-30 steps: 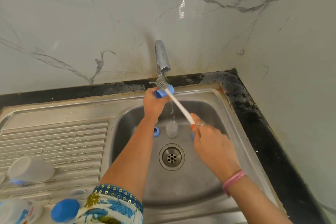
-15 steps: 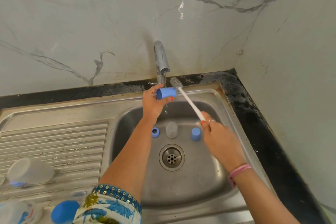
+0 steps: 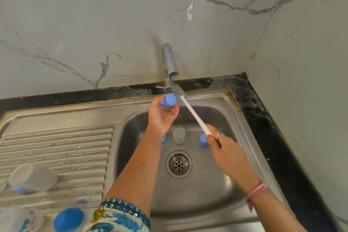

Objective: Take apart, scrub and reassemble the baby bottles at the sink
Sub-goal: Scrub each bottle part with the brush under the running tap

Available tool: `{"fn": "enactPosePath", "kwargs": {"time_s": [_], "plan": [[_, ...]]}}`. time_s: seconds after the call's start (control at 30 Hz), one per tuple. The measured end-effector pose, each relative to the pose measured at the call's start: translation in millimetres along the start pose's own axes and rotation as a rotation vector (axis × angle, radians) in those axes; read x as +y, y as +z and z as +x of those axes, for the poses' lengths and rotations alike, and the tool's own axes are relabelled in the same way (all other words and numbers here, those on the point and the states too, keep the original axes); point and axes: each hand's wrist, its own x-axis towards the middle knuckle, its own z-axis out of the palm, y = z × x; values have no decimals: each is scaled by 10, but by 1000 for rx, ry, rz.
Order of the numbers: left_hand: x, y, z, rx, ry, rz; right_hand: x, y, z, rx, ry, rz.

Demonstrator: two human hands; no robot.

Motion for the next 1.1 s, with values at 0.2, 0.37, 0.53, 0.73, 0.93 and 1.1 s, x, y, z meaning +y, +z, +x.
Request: {"fn": "enactPosePath", "kwargs": {"time_s": [0.2, 0.37, 0.53, 0.73, 0.93, 1.1], "plan": [[-63, 89, 77, 86, -15, 64, -47, 33, -129, -46, 26, -71], [-171, 91, 41, 11, -27, 89, -207, -81, 103, 5, 31, -126], [25, 149, 146, 112, 16, -154, -363, 90, -255, -16, -58, -216], [-96, 150, 55, 105, 13, -76, -396, 27, 72, -88, 52, -89], [18, 104, 161, 174, 99, 25, -366, 140, -250, -99, 6, -90], [-149, 110, 125, 194, 67, 170, -374, 48, 106, -106, 63, -15]]}}
